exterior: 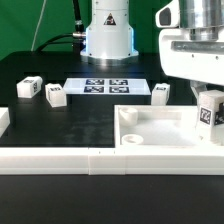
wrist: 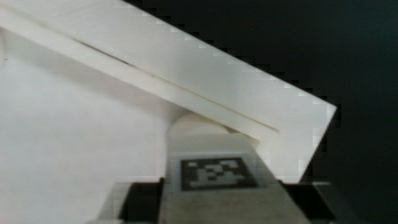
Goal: Assemble one leg
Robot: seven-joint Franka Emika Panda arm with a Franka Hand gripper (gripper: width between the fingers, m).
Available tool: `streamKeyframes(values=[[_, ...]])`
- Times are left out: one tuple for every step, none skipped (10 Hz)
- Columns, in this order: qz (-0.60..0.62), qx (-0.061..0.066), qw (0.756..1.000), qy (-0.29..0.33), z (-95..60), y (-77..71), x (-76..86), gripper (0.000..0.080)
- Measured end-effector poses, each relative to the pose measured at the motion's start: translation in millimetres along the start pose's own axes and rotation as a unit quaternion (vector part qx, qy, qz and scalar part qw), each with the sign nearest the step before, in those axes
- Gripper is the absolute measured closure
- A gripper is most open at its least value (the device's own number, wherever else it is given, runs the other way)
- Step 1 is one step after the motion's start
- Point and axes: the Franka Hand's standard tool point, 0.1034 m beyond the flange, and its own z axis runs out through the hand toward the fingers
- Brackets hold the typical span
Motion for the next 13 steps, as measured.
streamKeyframes(values=[[0.049, 0.001, 0.999, -0.002, 0.4, -0.4, -1.5, 0.0505], [0.076, 0.001, 0.997, -0.004, 0.5, -0.6, -2.9, 0.0505], [0.084, -0.001, 0.996, -0.006, 0.1, -1.1, -3.7, 0.0505], [0.072, 0.000, 0.997, -0.006, 0.4, -1.0, -4.0, 0.0505], [0.059, 0.000, 0.998, -0.006, 0.6, -1.0, -4.2, 0.0344], [0.056, -0.001, 0.998, -0.007, 0.7, -1.0, -4.7, 0.0217], [0.004, -0.001, 1.000, -0.005, 0.7, -1.1, -5.2, 0.0217], [-0.064, -0.001, 0.998, -0.005, 0.7, -1.6, -6.4, 0.0164], [-0.110, -0.001, 0.994, -0.006, -0.3, -2.7, -6.4, 0.0152], [-0.184, -0.002, 0.983, -0.005, -1.2, -3.6, -5.4, 0.0152], [-0.252, -0.004, 0.968, -0.002, -1.6, -4.4, -4.8, 0.0151], [-0.310, -0.006, 0.951, 0.001, -1.7, -6.0, -4.1, 0.0151], [-0.367, -0.011, 0.930, 0.005, -3.2, -8.3, -3.5, 0.0151]])
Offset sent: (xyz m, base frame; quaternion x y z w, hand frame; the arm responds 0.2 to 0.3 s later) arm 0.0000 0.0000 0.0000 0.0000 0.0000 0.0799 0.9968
